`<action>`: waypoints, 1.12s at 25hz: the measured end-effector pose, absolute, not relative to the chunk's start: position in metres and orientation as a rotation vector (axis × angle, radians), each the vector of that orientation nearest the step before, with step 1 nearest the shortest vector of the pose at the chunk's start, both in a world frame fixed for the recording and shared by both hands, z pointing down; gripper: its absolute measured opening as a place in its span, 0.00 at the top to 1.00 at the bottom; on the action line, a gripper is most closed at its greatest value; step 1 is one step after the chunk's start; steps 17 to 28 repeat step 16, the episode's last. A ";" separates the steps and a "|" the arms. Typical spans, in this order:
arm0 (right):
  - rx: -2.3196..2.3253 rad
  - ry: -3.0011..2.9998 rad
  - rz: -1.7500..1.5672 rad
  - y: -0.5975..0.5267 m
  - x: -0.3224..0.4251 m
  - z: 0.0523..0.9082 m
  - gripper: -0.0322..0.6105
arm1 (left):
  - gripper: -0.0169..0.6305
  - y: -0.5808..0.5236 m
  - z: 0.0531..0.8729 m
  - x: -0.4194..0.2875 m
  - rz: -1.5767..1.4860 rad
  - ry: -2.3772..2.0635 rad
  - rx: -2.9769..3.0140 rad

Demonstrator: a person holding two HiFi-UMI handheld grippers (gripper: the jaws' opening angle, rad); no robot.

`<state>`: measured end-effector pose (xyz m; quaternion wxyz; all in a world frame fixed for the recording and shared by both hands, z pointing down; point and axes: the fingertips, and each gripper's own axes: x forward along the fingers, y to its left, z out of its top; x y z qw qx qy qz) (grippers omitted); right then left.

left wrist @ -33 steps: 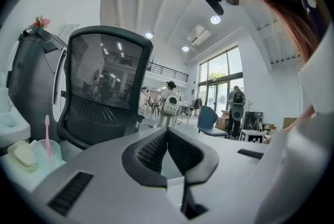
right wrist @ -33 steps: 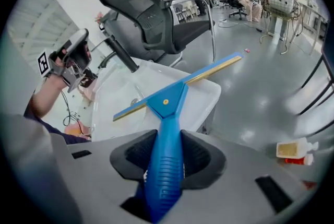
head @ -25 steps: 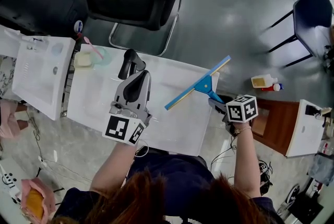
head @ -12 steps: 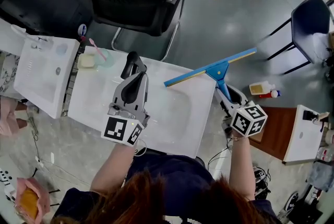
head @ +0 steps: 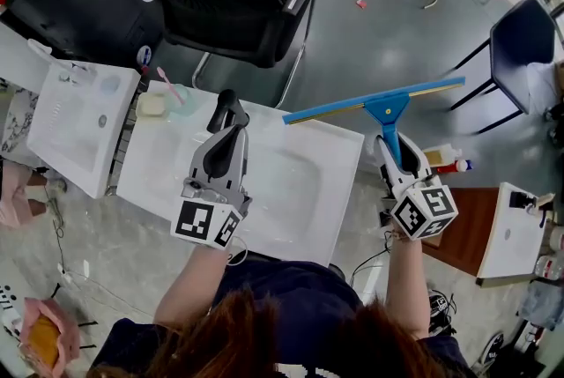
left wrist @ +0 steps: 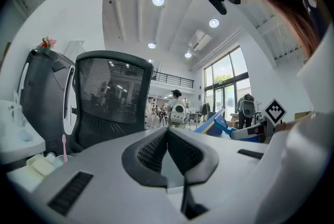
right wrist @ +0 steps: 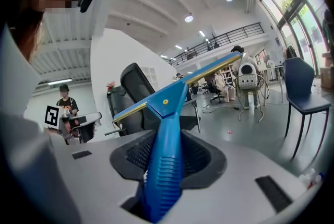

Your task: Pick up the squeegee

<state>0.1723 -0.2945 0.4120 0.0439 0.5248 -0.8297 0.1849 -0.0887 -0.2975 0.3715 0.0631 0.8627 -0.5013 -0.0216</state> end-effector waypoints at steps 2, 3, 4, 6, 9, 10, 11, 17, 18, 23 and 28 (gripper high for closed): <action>1.617 -2.536 0.504 -0.294 0.172 0.403 0.71 | 0.94 -0.295 0.369 -0.091 -0.068 -1.525 2.607; 1.624 -2.538 0.477 -0.293 0.172 0.398 0.71 | 0.94 -0.294 0.368 -0.092 -0.069 -1.529 2.608; 1.634 -2.541 0.452 -0.292 0.172 0.394 0.71 | 0.94 -0.292 0.367 -0.092 -0.070 -1.532 2.609; 1.657 -2.551 0.410 -0.291 0.173 0.384 0.71 | 0.94 -0.290 0.365 -0.092 -0.073 -1.536 2.614; 1.670 -2.562 0.373 -0.290 0.174 0.372 0.71 | 0.94 -0.288 0.362 -0.092 -0.071 -1.541 2.617; 1.668 -2.564 0.361 -0.290 0.173 0.370 0.71 | 0.94 -0.287 0.361 -0.092 -0.071 -1.542 2.617; 1.666 -2.566 0.351 -0.289 0.173 0.368 0.71 | 0.94 -0.287 0.360 -0.092 -0.071 -1.544 2.618; 1.677 -2.581 0.328 -0.286 0.172 0.359 0.71 | 0.94 -0.285 0.356 -0.094 -0.074 -1.550 2.625; 1.677 -2.581 0.328 -0.286 0.172 0.359 0.71 | 0.94 -0.285 0.356 -0.094 -0.074 -1.550 2.625; 1.677 -2.581 0.328 -0.286 0.172 0.359 0.71 | 0.94 -0.285 0.356 -0.094 -0.074 -1.550 2.625; 1.677 -2.581 0.328 -0.286 0.172 0.359 0.71 | 0.94 -0.285 0.356 -0.094 -0.074 -1.550 2.625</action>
